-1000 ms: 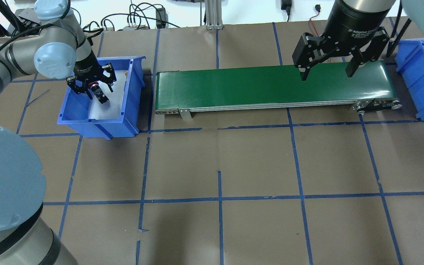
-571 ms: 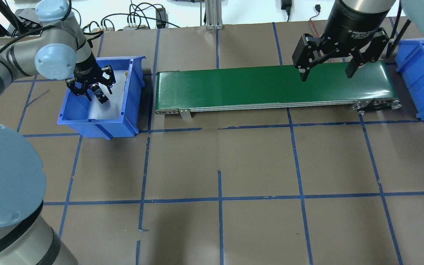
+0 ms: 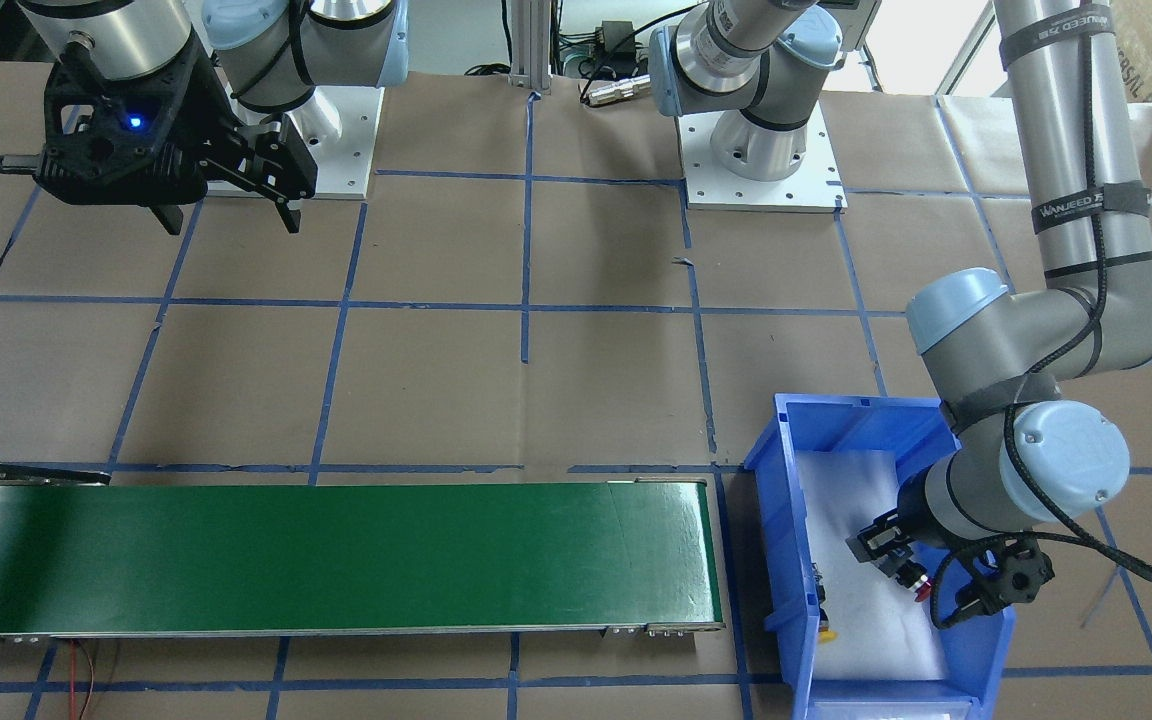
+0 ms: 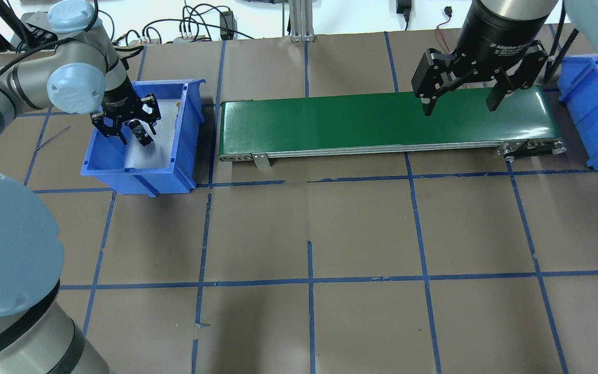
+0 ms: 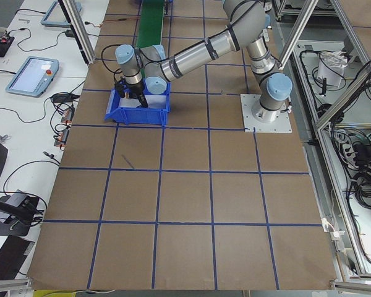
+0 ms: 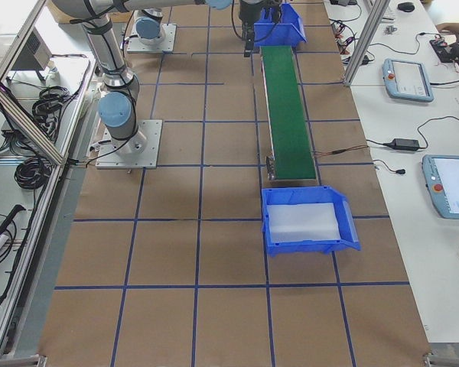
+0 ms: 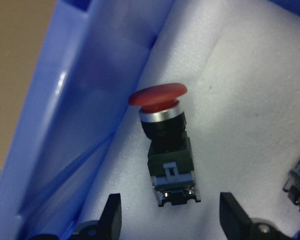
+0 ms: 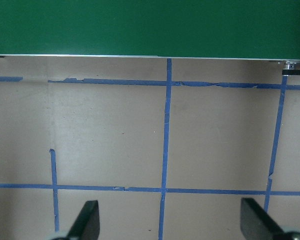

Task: Transport two buttons from left to right
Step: 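Lower the left gripper and close it on the red-capped button, then lift the red button with the left gripper and carry it over the conveyor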

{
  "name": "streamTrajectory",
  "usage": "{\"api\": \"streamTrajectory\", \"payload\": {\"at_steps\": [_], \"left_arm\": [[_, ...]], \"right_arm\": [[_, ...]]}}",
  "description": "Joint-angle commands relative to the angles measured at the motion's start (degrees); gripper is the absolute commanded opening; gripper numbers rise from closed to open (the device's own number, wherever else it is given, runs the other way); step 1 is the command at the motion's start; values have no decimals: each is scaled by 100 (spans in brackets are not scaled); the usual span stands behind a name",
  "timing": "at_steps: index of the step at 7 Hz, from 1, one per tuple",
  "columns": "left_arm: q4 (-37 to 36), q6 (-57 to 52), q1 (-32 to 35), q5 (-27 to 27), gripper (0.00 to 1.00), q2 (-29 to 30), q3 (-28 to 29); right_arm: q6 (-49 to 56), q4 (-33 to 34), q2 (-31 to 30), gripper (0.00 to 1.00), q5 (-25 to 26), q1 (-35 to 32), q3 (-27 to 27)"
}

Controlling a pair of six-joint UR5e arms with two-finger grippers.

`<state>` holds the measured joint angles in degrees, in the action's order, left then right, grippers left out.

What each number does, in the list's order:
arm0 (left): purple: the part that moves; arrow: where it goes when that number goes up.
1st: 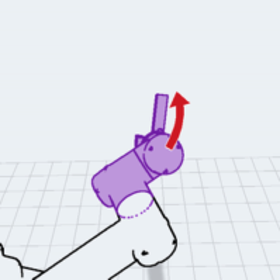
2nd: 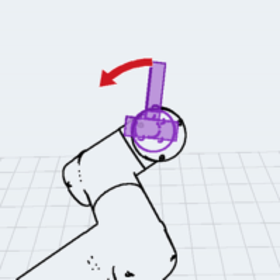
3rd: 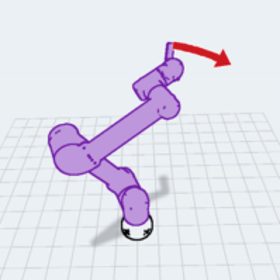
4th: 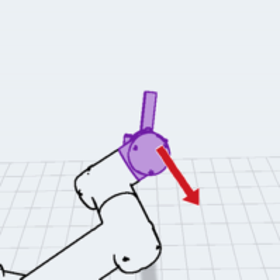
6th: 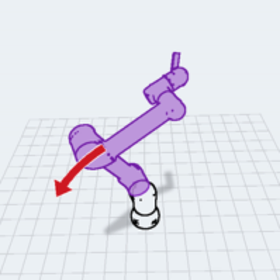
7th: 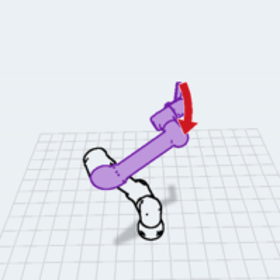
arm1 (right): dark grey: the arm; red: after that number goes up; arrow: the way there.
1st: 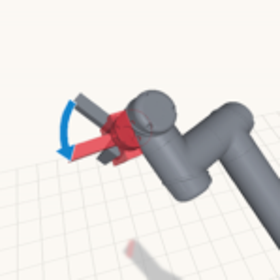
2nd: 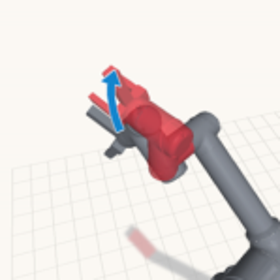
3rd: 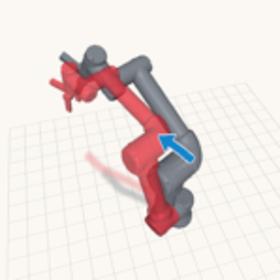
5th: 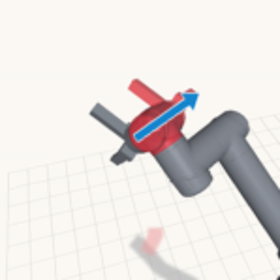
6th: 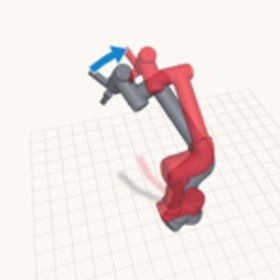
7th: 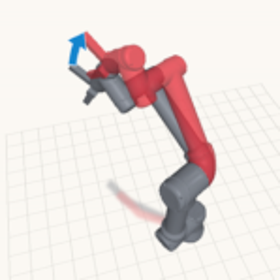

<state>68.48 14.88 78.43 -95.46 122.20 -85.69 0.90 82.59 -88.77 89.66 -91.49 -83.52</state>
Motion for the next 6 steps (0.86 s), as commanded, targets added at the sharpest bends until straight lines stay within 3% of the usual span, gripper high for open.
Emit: {"api": "streamTrajectory", "payload": {"at_steps": [1, 2, 4, 6], "left_arm": [[-89, -2, -3, 10, 72, 75, -53], [-89, -2, -3, 10, 64, 67, -53], [-98, 24, -3, 10, 36, 76, -53], [-54, 77, 14, -8, 34, -11, 139]], "right_arm": [[7, -7, 8, 100, -1, 0, -15], [7, -7, 9, 100, -1, 0, -15], [7, -7, 0, 100, -1, 0, -15], [7, -7, 0, 100, 8, 0, -15]]}}
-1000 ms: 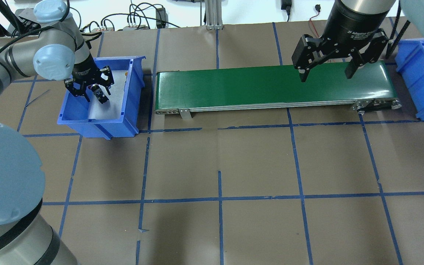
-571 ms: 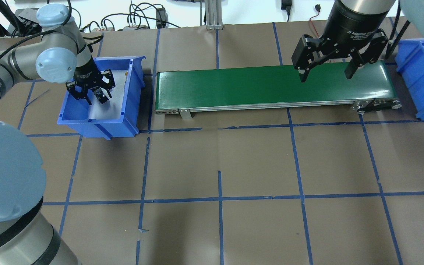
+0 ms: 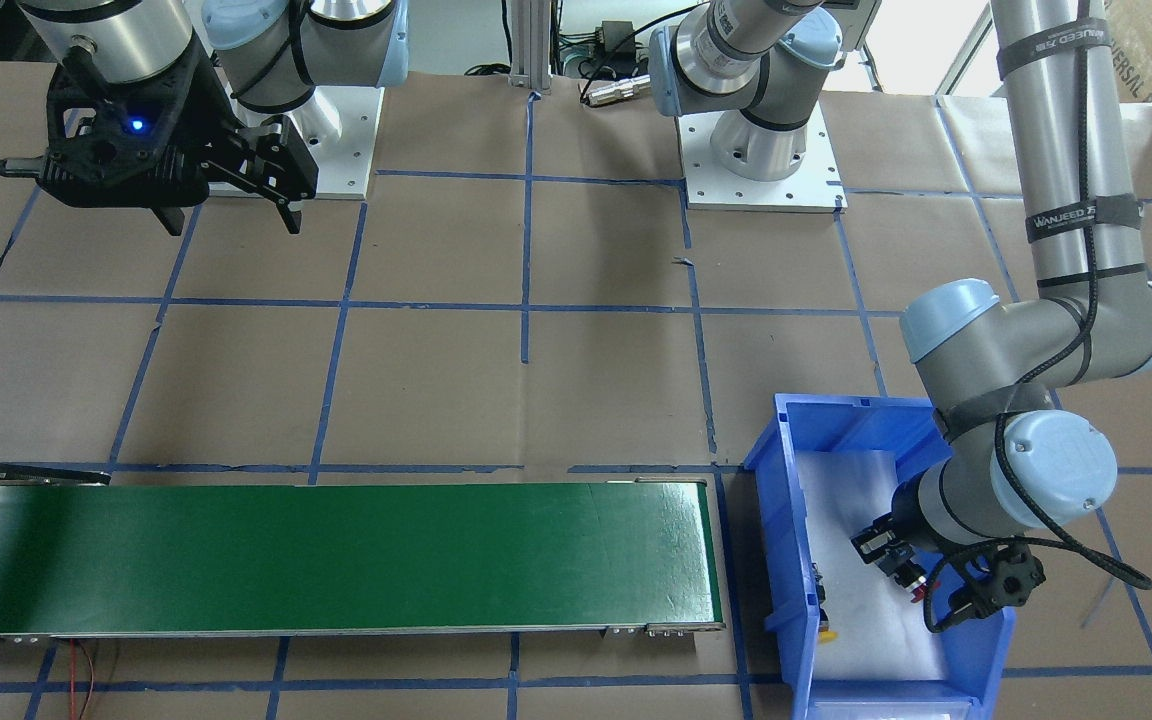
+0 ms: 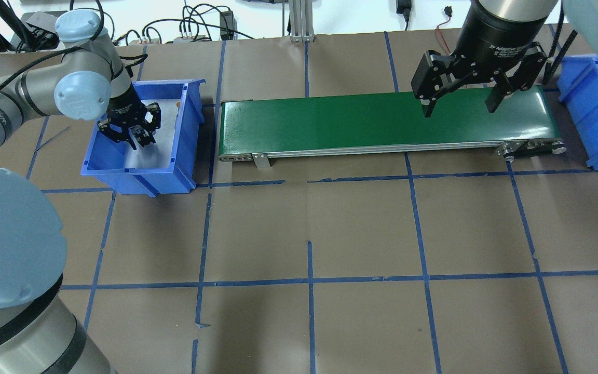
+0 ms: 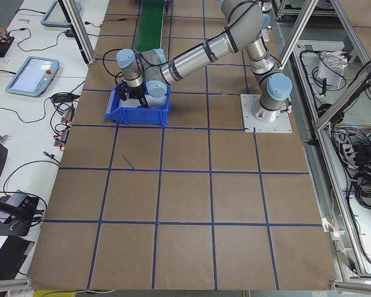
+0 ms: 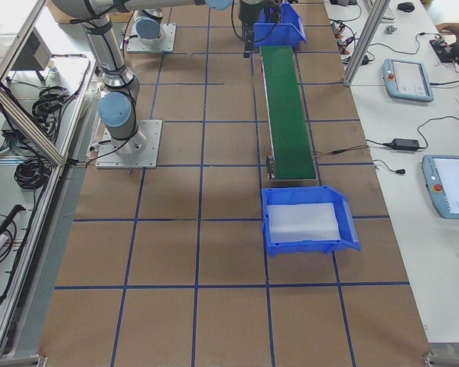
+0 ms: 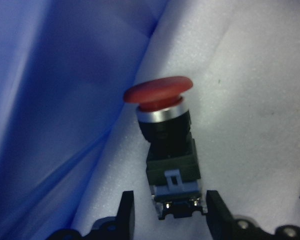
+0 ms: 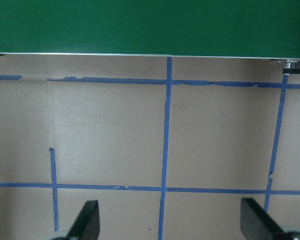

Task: Transport two buttons from left to right
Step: 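Lift the red button with the left gripper and carry it over the conveyor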

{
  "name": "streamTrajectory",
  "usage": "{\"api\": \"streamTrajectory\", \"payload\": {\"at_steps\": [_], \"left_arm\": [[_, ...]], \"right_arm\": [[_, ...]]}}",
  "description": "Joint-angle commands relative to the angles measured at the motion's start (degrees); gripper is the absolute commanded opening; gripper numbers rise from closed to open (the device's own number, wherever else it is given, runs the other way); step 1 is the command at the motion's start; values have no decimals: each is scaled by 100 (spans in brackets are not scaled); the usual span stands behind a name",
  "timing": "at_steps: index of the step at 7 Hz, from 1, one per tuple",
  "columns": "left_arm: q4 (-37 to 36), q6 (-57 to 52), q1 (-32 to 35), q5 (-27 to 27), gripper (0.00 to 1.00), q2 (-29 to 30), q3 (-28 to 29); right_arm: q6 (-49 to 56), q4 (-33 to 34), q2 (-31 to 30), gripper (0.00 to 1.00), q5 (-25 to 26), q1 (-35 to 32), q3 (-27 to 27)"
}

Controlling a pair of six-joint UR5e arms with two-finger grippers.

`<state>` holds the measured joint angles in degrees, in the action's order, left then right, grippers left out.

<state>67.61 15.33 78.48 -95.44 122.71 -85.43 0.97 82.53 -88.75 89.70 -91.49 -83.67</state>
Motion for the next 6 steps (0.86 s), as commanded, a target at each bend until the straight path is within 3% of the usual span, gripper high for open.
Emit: {"api": "streamTrajectory", "payload": {"at_steps": [1, 3, 6], "left_arm": [[137, 110, 105, -10, 34, -168, 245], [785, 155, 211, -1, 34, -632, 674], [1436, 854, 1053, 8, 34, -1135, 1431]], "right_arm": [[0, 0, -1, 100, 3, -9, 0], [0, 0, -1, 100, 3, -9, 0], [0, 0, -1, 100, 3, -9, 0]]}}
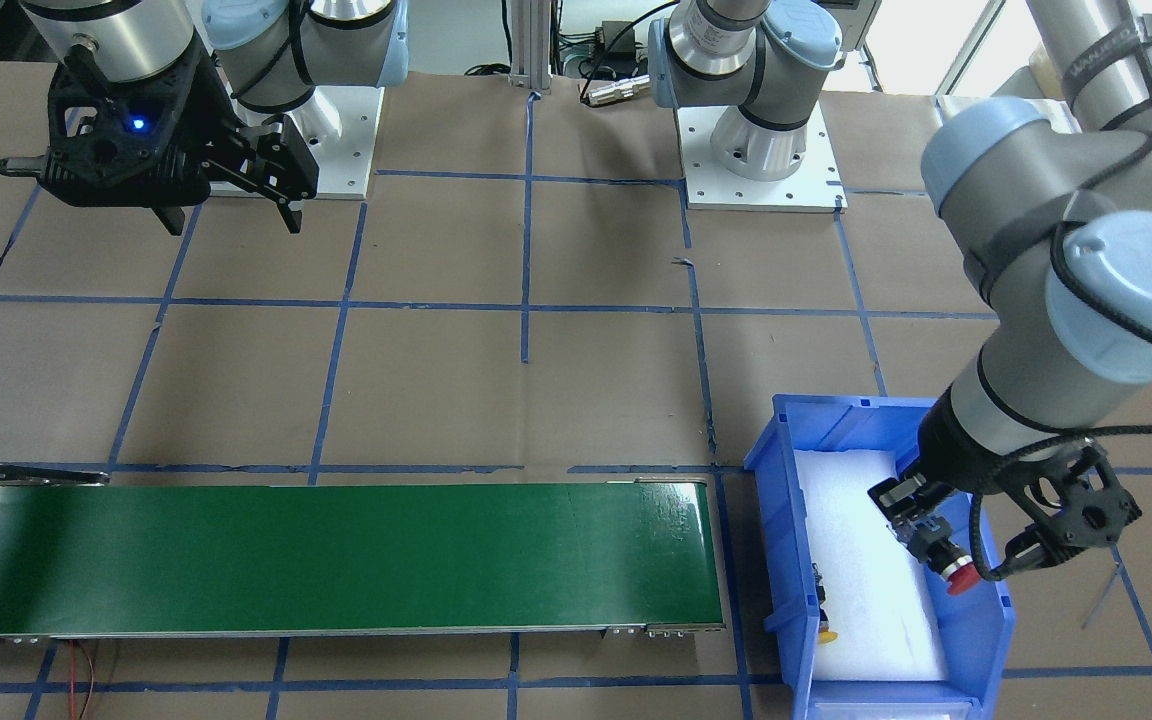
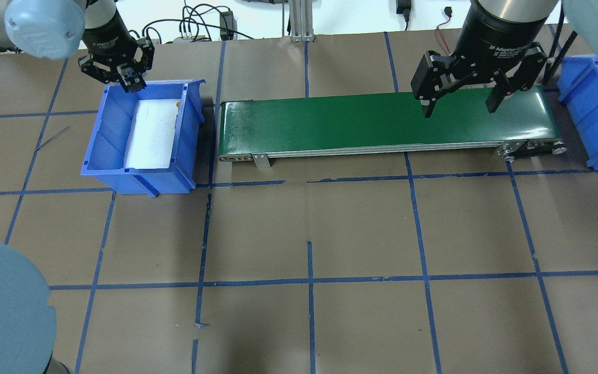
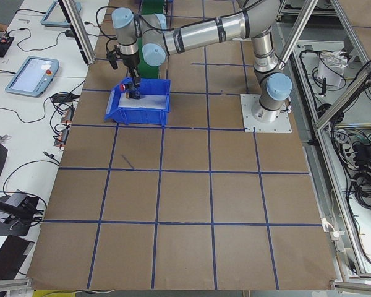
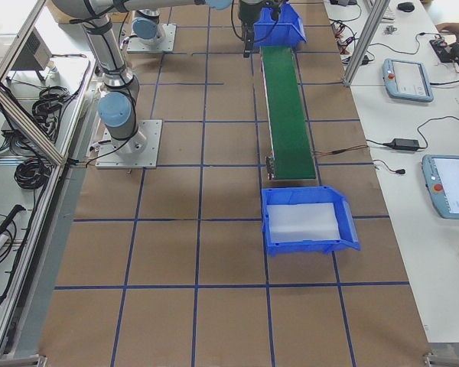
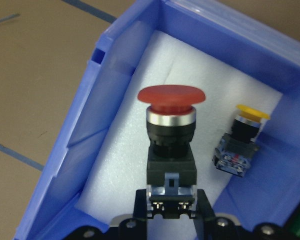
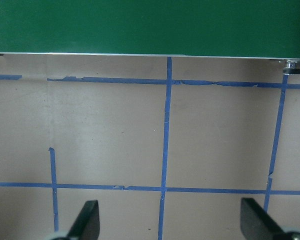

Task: Transport two buttons from left to right
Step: 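Lift the red button with the left gripper and carry it over the conveyor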

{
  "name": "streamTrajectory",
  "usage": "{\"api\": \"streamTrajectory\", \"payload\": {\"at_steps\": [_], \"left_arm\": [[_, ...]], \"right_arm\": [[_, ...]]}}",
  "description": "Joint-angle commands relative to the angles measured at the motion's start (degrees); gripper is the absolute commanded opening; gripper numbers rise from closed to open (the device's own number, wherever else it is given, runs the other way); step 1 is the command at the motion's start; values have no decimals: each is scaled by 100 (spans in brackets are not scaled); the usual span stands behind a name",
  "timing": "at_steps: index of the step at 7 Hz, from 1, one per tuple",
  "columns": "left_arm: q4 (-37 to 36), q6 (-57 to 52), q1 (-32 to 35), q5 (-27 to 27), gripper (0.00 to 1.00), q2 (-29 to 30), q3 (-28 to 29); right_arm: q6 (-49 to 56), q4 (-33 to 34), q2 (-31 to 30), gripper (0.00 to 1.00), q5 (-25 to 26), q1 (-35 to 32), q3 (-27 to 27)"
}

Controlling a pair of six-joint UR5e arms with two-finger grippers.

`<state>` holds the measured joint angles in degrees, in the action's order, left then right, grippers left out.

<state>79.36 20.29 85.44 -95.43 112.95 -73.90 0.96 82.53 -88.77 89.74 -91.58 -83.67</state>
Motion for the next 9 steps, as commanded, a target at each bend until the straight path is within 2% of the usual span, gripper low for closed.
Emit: {"api": "streamTrajectory", "payload": {"at_steps": [1, 3, 5, 7, 9], "left_arm": [[273, 640, 595, 68, 34, -124, 375], [194, 949, 1008, 348, 34, 16, 315], [-7, 1108, 1325, 368, 34, 401, 306], [-148, 1223, 1467, 472, 34, 805, 306], [-175, 1232, 1494, 534, 34, 904, 262]], "right_arm": [[0, -9, 0, 100, -9, 0, 0], [0, -9, 0, 100, -9, 0, 0], [0, -9, 0, 100, 0, 0, 0], [0, -9, 0, 100, 0, 0, 0], [0, -9, 0, 100, 0, 0, 0]]}}
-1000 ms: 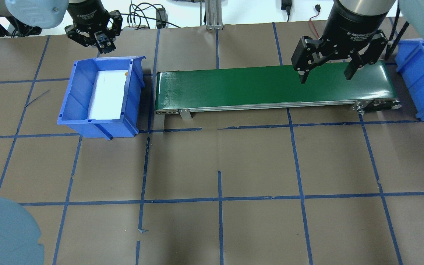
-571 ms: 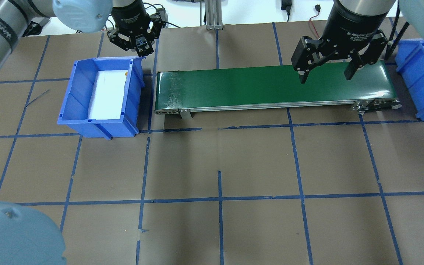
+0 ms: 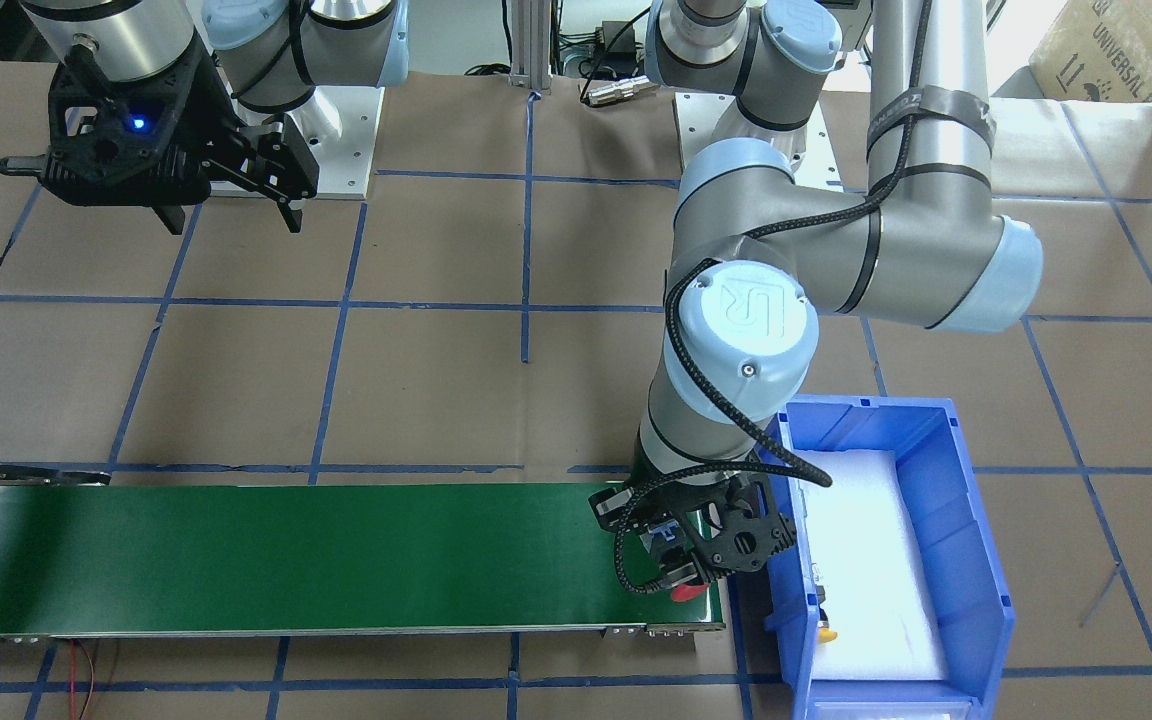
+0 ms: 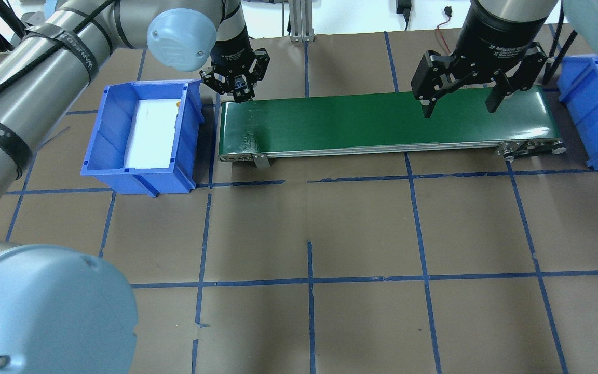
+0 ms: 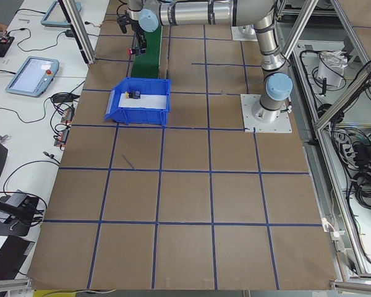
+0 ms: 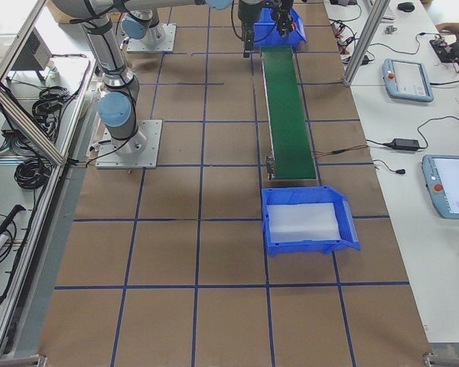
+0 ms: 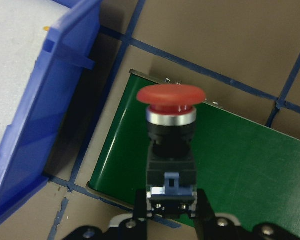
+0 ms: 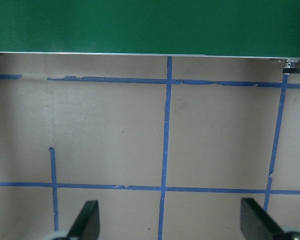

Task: Transport two buttons from left to right
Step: 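Lift the red button with the left gripper and carry it over the conveyor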

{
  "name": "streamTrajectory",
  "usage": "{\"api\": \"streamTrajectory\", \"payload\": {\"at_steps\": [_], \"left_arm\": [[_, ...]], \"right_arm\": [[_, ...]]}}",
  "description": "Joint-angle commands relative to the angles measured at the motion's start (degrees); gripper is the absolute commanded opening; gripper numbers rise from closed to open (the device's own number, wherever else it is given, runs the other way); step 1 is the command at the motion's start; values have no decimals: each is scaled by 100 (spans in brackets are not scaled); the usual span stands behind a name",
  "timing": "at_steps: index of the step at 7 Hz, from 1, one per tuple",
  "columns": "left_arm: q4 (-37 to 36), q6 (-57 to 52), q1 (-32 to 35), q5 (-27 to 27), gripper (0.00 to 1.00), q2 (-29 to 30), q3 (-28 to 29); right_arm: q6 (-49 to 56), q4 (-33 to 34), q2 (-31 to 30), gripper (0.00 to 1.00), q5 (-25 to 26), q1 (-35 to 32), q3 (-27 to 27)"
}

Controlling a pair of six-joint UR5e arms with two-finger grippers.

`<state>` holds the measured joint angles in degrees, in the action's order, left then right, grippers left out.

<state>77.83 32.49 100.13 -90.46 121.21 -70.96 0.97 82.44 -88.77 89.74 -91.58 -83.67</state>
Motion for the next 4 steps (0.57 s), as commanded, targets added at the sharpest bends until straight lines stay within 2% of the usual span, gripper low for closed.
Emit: {"api": "streamTrajectory", "payload": {"at_steps": [1, 4], "left_arm": [[-23, 11, 68, 37, 34, 113, -102], [-75, 178, 200, 19, 34, 253, -199]], "right_arm": [[0, 0, 0, 100, 0, 0, 9], [0, 0, 0, 100, 0, 0, 0]]}}
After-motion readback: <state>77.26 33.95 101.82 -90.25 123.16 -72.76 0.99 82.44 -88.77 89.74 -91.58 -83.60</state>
